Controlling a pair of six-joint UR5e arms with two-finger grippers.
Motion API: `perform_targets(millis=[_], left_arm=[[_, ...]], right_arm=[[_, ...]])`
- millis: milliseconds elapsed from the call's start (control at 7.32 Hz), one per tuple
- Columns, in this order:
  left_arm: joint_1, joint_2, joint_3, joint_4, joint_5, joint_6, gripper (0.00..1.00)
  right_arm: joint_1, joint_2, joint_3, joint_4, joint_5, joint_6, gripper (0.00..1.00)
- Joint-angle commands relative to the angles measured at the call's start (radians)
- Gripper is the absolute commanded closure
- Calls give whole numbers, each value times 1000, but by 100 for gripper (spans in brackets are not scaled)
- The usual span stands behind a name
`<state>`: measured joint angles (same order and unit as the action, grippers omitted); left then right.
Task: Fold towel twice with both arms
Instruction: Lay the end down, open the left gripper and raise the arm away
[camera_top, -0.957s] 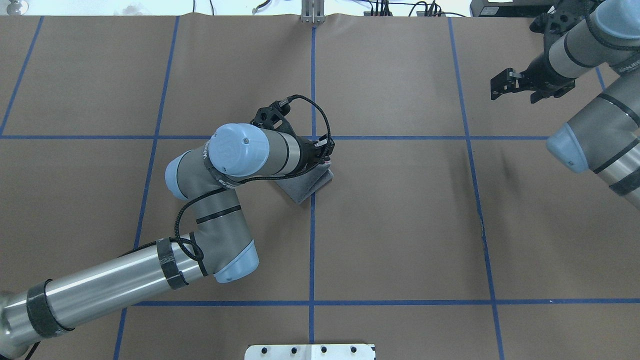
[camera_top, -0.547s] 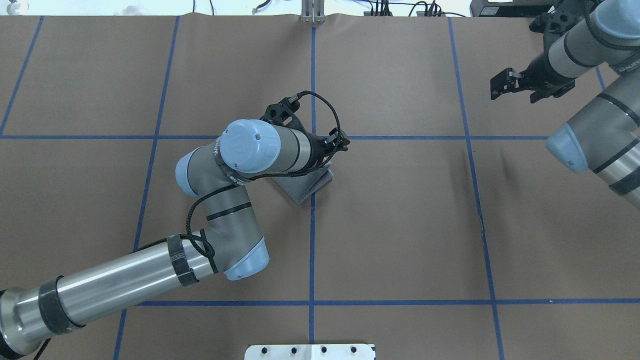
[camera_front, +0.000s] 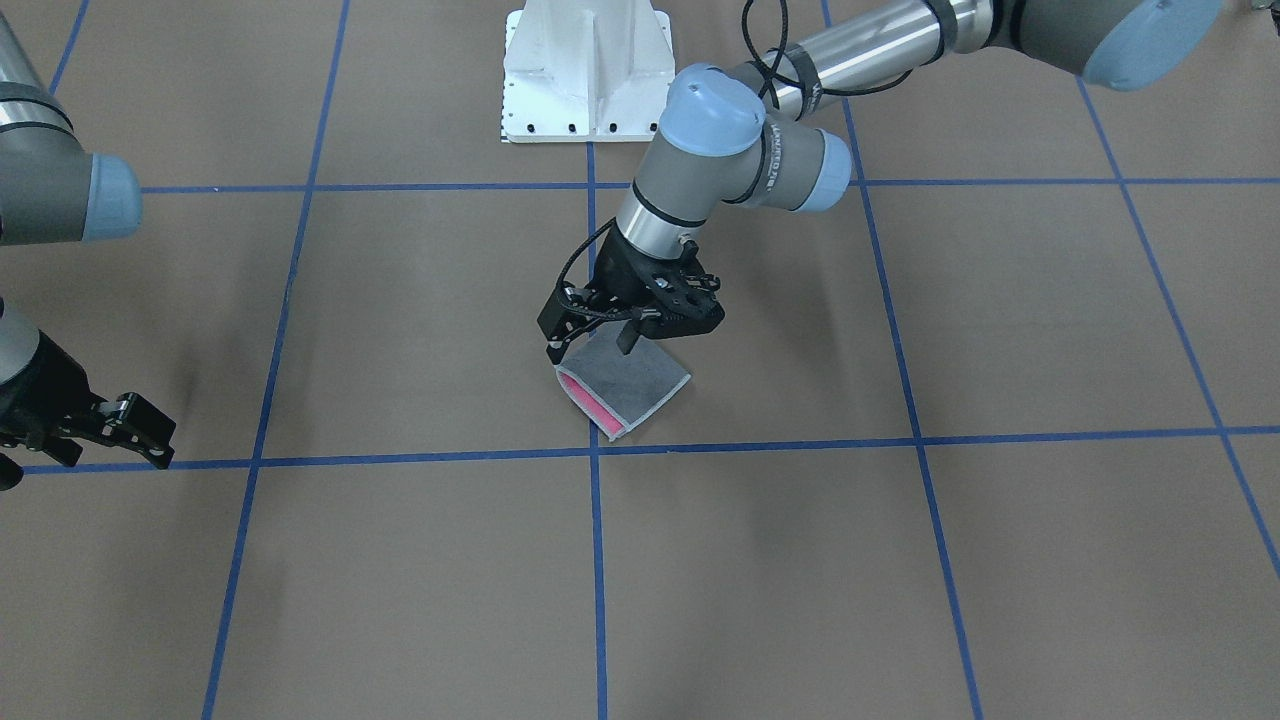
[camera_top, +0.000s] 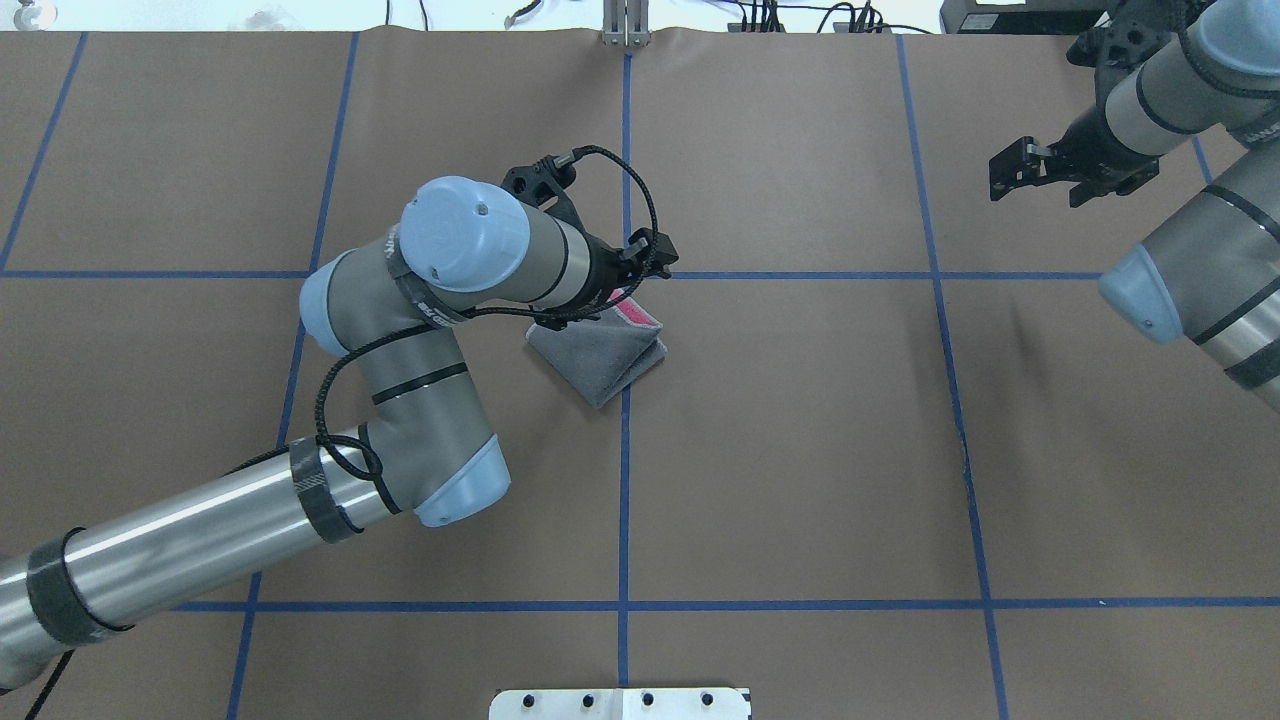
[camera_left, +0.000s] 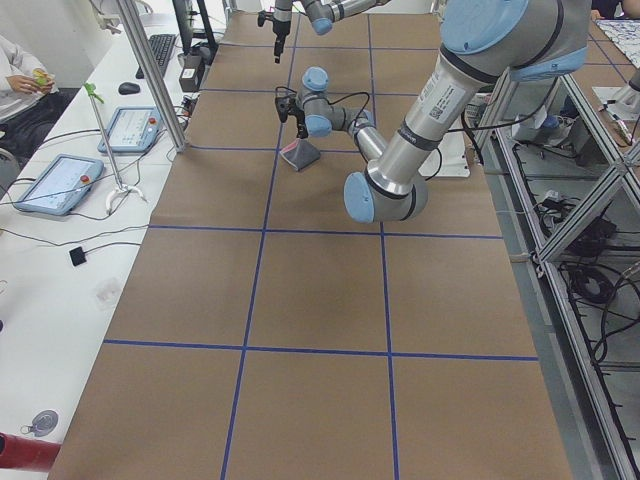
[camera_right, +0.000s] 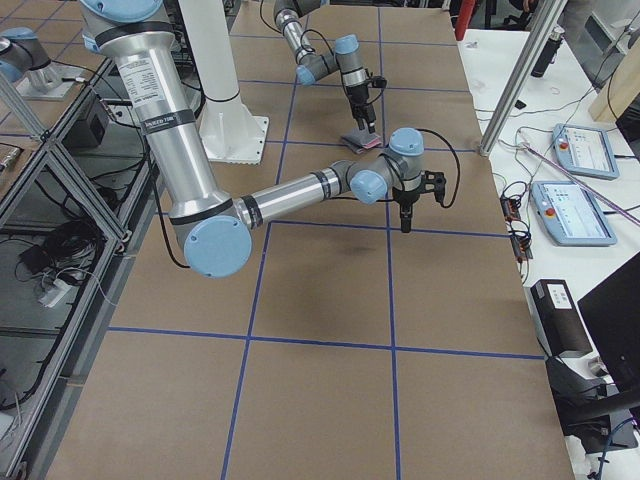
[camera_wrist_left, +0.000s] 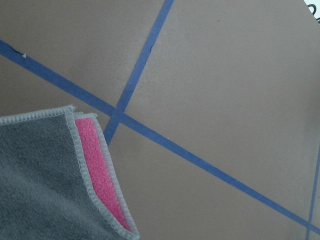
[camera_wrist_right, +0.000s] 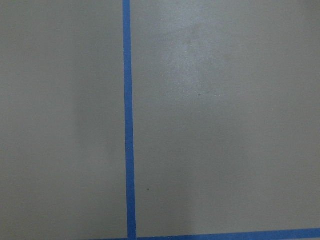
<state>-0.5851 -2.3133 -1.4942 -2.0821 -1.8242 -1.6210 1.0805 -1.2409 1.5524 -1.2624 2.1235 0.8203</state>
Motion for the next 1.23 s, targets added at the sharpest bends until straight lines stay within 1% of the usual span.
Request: perform_targets(millis=[0,137,273,547,683,820,957,1093], left_arm=[[-111,185,-182,175,-148,364,0],[-189,266,-205,225,-212,530,0],[-246,352,-210,234,-240,716,0],[-439,481,-202,269,-352,1093,0],[-526,529,-201,299,-384,1242,0],[-603,570,-198,333,-388,1391,0],[-669,594,-193,382,-388,1520,0],[-765,635,-186,387,-391,1649,0]], right_arm=[[71,-44,-18,-5,30,-152,0],[119,-78,-26,-6,45,-246,0],[192,-107,-15,-70,82,-362,0],[332,-150,-27,-211,82,-733,0],[387,-169,-28,-262,84,-829,0],[428,-213,-29,-262,84,-915,0],[488,-257,-28,-262,88,-959,0],[551,-326,-19,-253,93,-1012,0]])
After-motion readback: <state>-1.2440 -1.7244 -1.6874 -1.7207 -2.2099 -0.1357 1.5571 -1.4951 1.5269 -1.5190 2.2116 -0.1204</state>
